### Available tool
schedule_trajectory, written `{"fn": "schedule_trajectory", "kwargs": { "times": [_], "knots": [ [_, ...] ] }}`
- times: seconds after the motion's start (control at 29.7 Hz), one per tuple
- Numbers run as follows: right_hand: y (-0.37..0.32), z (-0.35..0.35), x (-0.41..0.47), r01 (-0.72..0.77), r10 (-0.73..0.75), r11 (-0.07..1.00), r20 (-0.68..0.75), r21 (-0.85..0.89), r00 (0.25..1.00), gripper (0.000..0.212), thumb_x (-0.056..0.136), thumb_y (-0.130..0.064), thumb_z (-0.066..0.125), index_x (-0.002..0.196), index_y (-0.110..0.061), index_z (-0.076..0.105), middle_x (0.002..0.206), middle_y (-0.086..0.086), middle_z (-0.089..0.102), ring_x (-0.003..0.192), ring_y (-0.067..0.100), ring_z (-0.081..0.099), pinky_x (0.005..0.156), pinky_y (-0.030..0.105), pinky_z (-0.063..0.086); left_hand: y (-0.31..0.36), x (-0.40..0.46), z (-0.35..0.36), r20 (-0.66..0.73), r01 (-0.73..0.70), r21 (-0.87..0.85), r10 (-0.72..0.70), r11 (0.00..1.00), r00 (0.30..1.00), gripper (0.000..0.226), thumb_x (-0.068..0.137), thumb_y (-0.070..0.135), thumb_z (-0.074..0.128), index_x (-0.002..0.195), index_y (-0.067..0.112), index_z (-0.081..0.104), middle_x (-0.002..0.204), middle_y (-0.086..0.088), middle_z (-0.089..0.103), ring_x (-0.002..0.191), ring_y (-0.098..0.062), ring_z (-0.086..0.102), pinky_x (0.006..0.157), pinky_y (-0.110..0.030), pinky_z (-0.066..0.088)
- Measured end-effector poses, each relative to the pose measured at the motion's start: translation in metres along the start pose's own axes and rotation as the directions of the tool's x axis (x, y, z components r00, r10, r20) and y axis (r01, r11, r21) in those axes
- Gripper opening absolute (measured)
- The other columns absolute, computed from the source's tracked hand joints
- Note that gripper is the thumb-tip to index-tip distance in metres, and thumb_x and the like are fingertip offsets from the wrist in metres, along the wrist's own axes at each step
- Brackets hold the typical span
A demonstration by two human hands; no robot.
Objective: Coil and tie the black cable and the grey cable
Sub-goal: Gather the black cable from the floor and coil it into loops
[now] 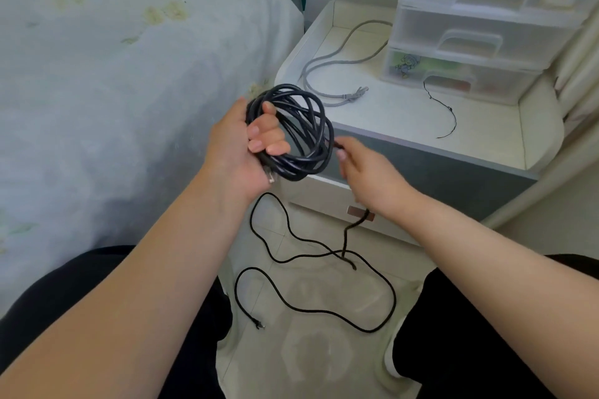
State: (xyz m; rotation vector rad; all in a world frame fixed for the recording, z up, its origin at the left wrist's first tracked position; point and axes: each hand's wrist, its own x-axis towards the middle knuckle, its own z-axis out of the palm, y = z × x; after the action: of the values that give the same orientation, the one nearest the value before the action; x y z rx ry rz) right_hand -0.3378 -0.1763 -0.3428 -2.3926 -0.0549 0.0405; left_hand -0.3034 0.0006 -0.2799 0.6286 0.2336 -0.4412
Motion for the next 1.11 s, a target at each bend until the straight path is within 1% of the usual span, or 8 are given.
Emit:
{"fn": "schedule_trajectory", "kwargs": {
  "times": [0.2,0.34,0.44,0.57,0.64,0.71,0.84,1.11],
  "knots": [
    [-0.019,0.036,-0.024,0.151,-0.082,0.961,0.282,-0.231,0.956,0.037,0.096,-0.015,0.035,0.132,-0.015,0.03,0.084,0.009,0.064,0.063,0.026,0.061,0.064,0.042,0.052,0.011,0.012,-0.011,-0.357,-0.223,-0.12,0.168,0.967,0.919,0.043,0.101,0.04,0.031,0.068,0.015,0.045,0.038,0.007,0.031,0.027,-0.008,0.025,0.034,-0.013,0.027],
    [-0.033,0.038,-0.027,0.225,-0.131,0.942,0.345,-0.248,0.929,0.041,0.094,-0.009,0.035,0.135,-0.009,0.031,0.088,0.009,0.063,0.069,0.026,0.054,0.058,0.036,0.043,-0.005,0.015,-0.006,-0.396,-0.304,0.251,0.384,0.919,0.834,0.042,0.101,0.044,0.034,0.071,0.016,0.045,0.039,0.007,0.034,0.029,-0.011,0.028,0.037,-0.017,0.03],
    [-0.047,0.03,-0.022,0.09,-0.059,0.994,0.42,-0.056,0.906,0.051,0.096,-0.015,0.037,0.146,-0.023,0.026,0.087,0.008,0.065,0.066,0.019,0.056,0.061,0.027,0.045,-0.023,0.013,0.001,-0.171,-0.347,0.739,0.659,0.577,0.732,0.039,0.1,0.039,0.035,0.069,0.016,0.042,0.044,0.004,0.037,0.036,-0.014,0.032,0.04,-0.024,0.031],
    [-0.052,-0.004,-0.018,-0.063,0.036,0.998,0.684,0.015,0.729,0.064,0.091,-0.004,0.037,0.145,-0.031,0.016,0.093,0.0,0.07,0.063,0.012,0.064,0.071,0.025,0.054,-0.039,0.003,-0.005,0.389,-0.374,0.91,0.676,-0.177,0.626,0.033,0.099,0.037,0.041,0.076,0.013,0.043,0.054,0.009,0.04,0.045,-0.01,0.04,0.045,-0.024,0.032],
    [-0.056,-0.009,-0.023,-0.006,0.038,0.999,0.643,-0.052,0.765,0.046,0.091,-0.002,0.036,0.134,-0.016,0.029,0.096,-0.006,0.071,0.06,0.008,0.063,0.069,0.025,0.053,-0.033,0.007,-0.006,0.314,-0.362,0.929,0.69,-0.08,0.652,0.032,0.099,0.037,0.04,0.073,0.02,0.044,0.058,0.008,0.045,0.049,-0.007,0.046,0.05,-0.022,0.037],
    [-0.061,-0.006,-0.031,0.114,-0.016,0.977,0.468,-0.183,0.883,0.019,0.095,-0.011,0.039,0.114,-0.009,0.041,0.1,-0.003,0.068,0.071,0.011,0.063,0.073,0.032,0.051,-0.019,0.016,-0.006,0.063,-0.313,0.919,0.695,0.239,0.716,0.036,0.098,0.04,0.038,0.069,0.018,0.044,0.053,0.004,0.046,0.044,-0.013,0.044,0.049,-0.031,0.04],
    [-0.068,-0.006,-0.04,0.304,-0.223,0.895,0.262,-0.326,0.939,0.027,0.1,-0.03,0.037,0.118,-0.015,0.052,0.107,0.002,0.059,0.093,0.024,0.058,0.075,0.036,0.047,-0.005,0.022,-0.01,-0.27,-0.099,0.743,0.432,0.662,0.86,0.04,0.099,0.038,0.037,0.068,0.014,0.046,0.035,0.006,0.033,0.03,-0.012,0.028,0.039,-0.021,0.03],
    [-0.061,-0.019,-0.026,0.454,-0.376,0.817,0.268,-0.356,0.887,0.018,0.097,-0.038,0.042,0.099,-0.025,0.054,0.086,-0.012,0.063,0.075,0.017,0.055,0.064,0.032,0.043,-0.029,0.014,-0.013,-0.248,0.107,0.852,0.216,0.512,0.944,0.044,0.099,0.043,0.04,0.072,0.011,0.055,0.048,0.001,0.049,0.036,-0.011,0.042,0.042,-0.016,0.039]
  ]
}}
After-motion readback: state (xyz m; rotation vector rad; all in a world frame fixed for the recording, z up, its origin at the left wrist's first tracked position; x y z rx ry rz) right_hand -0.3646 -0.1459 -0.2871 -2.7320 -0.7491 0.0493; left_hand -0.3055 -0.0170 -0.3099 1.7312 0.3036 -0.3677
